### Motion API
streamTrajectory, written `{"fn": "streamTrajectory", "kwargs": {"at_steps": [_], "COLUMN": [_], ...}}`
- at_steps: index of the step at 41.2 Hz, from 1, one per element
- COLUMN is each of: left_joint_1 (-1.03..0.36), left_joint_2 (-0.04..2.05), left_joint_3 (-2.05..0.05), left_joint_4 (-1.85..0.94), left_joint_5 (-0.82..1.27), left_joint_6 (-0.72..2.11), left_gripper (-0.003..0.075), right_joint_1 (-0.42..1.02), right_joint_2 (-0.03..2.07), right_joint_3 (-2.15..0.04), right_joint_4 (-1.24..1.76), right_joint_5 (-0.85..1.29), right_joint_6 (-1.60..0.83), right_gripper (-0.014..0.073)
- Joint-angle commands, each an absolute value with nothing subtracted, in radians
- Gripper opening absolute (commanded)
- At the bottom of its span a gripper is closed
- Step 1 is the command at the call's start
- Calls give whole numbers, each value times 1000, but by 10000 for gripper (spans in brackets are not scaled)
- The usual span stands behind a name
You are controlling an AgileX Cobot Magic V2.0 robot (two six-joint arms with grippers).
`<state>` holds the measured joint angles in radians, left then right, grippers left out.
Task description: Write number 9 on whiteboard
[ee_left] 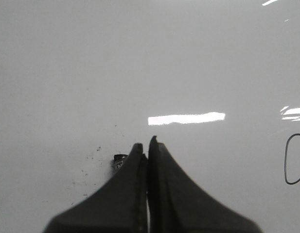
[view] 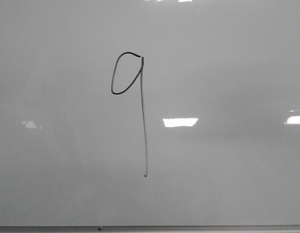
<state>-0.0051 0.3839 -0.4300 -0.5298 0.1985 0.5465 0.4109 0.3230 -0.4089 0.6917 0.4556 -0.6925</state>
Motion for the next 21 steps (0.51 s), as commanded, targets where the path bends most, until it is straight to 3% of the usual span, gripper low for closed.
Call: {"fn": "streamTrajectory", "kwargs": {"at_steps": [1,21], "left_joint_1": [-2,-2], "left_joint_2": [387,387], "left_joint_3": [-458,-458], "left_joint_4": [-543,-543], "left_joint_5": [133,125], "left_joint_6": [538,538], "left_gripper": [-19,-19], "right_joint_1": [404,404], "right_joint_2": [328,328], "right_joint_3": [-435,-435], "right_joint_4": [718,718], "right_joint_5": [396,396], "right_joint_6": [-693,-693], "right_gripper": [-59,-59]}}
